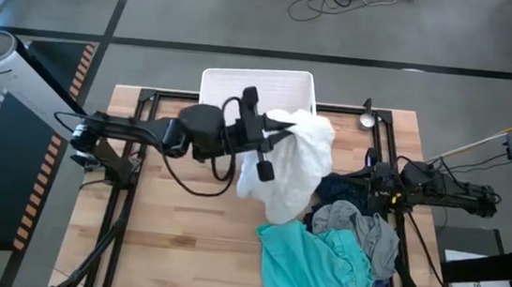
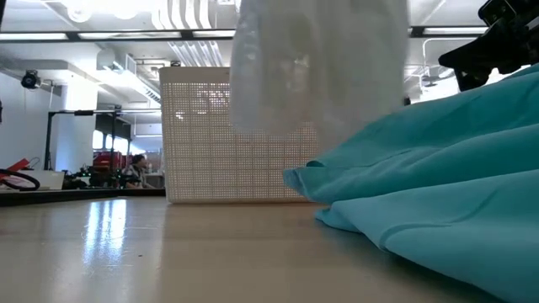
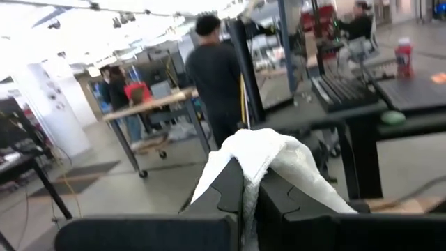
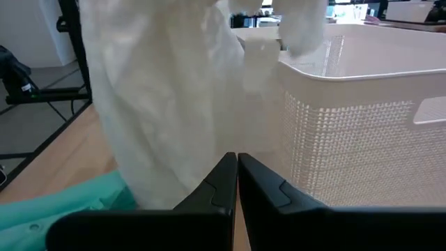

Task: Sort clothes
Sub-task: Put the white shirt into the white laundry bin

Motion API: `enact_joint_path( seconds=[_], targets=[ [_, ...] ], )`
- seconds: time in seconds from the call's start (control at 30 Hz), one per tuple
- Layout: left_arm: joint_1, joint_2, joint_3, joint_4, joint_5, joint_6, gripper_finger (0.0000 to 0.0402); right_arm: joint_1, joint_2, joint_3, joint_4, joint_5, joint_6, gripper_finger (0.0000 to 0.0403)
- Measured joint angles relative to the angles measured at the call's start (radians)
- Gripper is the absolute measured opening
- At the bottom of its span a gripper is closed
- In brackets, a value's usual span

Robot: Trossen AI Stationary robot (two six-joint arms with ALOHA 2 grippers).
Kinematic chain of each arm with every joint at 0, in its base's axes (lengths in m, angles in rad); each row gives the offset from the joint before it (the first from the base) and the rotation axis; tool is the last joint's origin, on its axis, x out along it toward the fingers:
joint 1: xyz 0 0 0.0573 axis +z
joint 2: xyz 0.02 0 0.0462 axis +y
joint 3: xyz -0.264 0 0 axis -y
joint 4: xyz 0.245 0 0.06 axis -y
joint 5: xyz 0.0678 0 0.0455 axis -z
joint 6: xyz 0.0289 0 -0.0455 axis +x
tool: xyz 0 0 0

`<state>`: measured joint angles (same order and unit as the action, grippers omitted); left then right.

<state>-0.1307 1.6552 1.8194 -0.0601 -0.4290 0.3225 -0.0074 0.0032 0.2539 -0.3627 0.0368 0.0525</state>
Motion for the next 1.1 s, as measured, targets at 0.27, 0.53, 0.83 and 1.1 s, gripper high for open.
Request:
enact_joint_path(
  seconds=[0.27,0.53,0.83,1.1],
  targets=[
    [0.002,-0.032,0.048,0.103,0.000,0.097,0.0000,0.000,0.000,0.000,-0.001,0.000,0.000,0.0000],
    [0.007,-0.025,0.260,0.102,0.001,0.172,0.0000,0.000,0.000,0.000,0.000,0.000,0.000,0.0000],
    [0.069,-0.020,0.400,0.063,0.000,0.201,0.0000,0.000,0.000,0.000,-0.001,0.000,0.000,0.0000],
    [0.185,0.038,0.540,0.081,0.001,0.225,0.0000,0.000,0.000,0.000,-0.001,0.000,0.000,0.0000]
  ],
)
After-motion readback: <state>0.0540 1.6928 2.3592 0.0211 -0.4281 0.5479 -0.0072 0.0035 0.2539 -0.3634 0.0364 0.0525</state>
